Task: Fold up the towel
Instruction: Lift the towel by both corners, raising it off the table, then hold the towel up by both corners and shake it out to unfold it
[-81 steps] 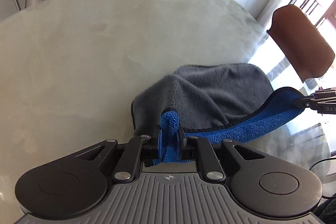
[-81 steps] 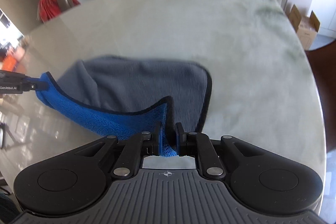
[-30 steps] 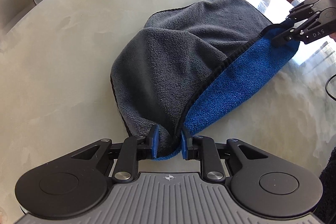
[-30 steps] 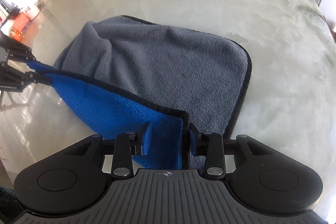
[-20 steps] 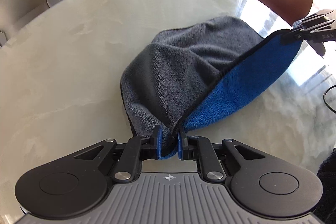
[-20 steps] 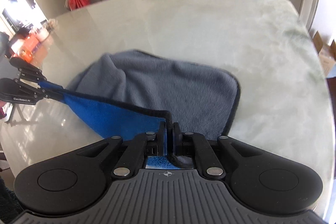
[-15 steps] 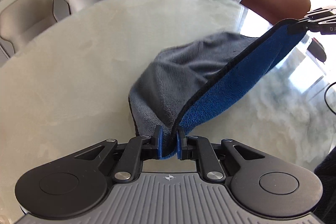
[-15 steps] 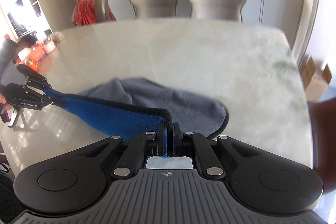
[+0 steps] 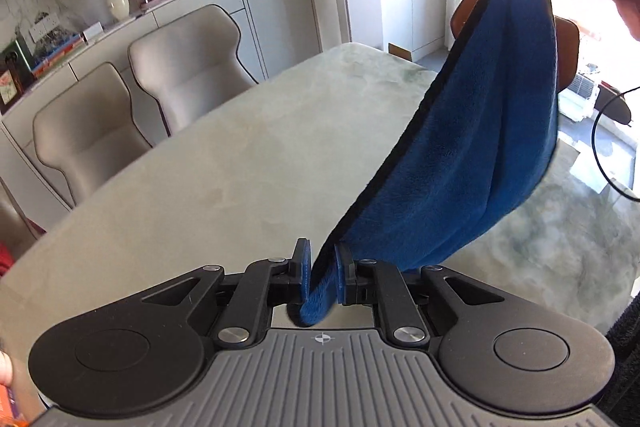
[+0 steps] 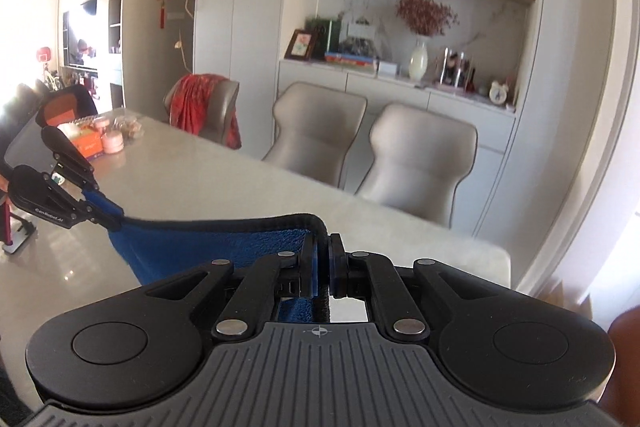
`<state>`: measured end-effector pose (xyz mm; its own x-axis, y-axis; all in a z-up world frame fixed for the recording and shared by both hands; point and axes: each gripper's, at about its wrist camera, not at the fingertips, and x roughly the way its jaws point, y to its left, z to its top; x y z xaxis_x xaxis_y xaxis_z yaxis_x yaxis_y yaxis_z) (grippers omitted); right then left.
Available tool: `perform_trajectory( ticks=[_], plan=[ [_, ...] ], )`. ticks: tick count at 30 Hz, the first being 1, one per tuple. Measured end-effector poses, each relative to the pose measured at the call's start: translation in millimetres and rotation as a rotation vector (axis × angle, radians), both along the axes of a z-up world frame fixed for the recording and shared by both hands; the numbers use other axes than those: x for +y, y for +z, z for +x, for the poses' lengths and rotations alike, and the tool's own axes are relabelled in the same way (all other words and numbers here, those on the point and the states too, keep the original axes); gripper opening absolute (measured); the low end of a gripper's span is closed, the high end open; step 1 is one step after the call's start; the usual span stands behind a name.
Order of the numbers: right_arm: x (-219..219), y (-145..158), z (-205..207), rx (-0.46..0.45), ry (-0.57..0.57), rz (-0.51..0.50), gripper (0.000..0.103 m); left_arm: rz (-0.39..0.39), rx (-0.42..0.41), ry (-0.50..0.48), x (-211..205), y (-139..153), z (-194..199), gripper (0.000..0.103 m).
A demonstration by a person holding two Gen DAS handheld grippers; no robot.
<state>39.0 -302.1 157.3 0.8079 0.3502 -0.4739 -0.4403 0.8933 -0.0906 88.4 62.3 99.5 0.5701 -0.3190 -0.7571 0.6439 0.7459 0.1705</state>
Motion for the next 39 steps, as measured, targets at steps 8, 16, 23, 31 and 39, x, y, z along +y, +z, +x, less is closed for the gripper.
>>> perform_trajectory(
  ticks=[8,16,23,31,39],
  plan=[
    [1,-7,48,0.043,0.005,-0.037,0.006,-0.030,0.070,-0.046,-16,-15,40,0.010],
    [-3,-49,35,0.152,-0.037,-0.043,0.006,-0.138,0.267,-0.047,-54,-107,59,0.034],
    [-15,-63,26,0.192,-0.073,-0.026,0.006,-0.184,0.324,-0.021,-91,-151,70,0.049],
    [-24,-72,27,0.214,-0.090,-0.012,0.006,-0.253,0.446,0.083,-98,-173,89,0.053],
    [-30,-76,25,0.222,-0.118,0.001,0.006,-0.230,0.432,0.064,-107,-171,87,0.009]
  ],
)
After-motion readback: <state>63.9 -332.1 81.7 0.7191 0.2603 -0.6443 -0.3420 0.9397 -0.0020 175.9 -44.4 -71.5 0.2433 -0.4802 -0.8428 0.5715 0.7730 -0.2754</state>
